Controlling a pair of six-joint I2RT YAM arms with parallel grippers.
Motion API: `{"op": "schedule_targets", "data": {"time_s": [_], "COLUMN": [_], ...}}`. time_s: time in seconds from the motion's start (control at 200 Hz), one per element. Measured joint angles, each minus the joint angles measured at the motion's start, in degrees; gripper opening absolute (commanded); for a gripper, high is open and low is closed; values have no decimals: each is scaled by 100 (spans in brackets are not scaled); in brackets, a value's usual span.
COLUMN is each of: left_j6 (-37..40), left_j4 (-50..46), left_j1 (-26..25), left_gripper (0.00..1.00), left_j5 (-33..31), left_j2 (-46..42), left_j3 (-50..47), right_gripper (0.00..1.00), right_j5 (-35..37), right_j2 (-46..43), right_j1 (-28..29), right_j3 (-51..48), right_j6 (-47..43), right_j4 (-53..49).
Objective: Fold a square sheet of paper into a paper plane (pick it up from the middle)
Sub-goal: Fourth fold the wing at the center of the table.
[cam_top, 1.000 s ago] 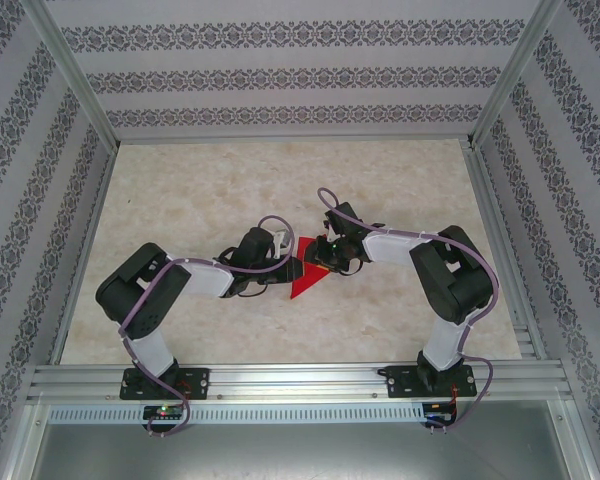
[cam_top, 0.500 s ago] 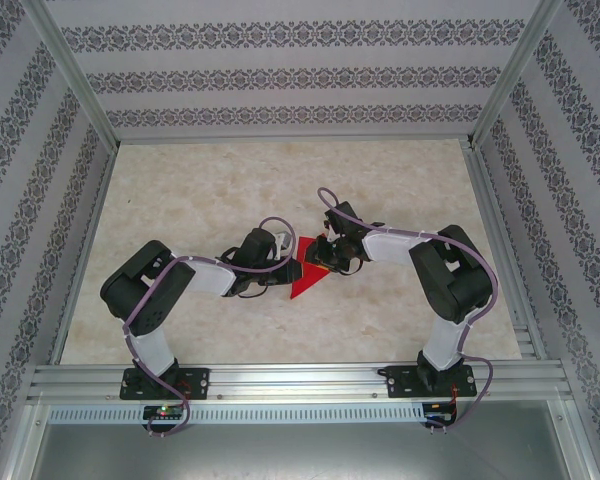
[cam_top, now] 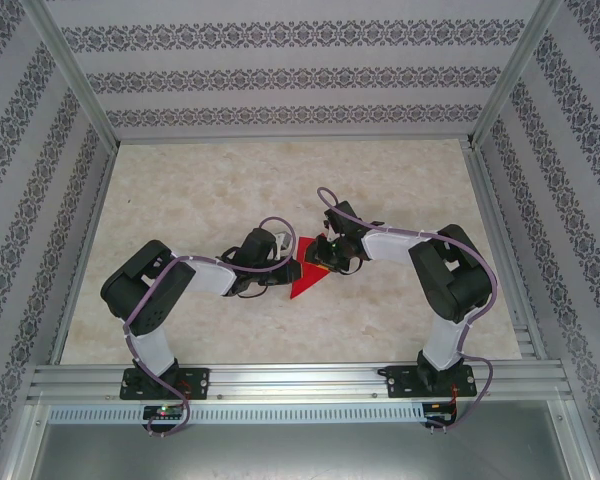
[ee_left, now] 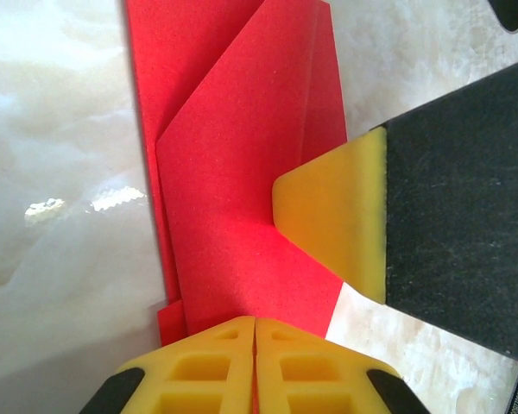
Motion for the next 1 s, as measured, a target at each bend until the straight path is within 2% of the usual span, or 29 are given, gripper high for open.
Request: {"op": "schedule_targets", "data": {"time_s": [0.435, 0.724, 0.999], "left_j6": [0, 201, 487], "left_j4": [-105, -363, -638], "left_j1": [0, 0, 0], "left_gripper": [2, 1, 1], "left_j5": [-35, -17, 28], "left_j2": [90, 94, 94], "left_j3": [55, 177, 304], "right_gripper": [42, 42, 45], "right_j5": [39, 76, 57], "right_j2": [-173, -1211, -518], "right_j1": [-4, -179, -175], "right_j3": [50, -50, 177], "right_j6": [-7, -28, -240], "right_j4": [-177, -39, -317]}}
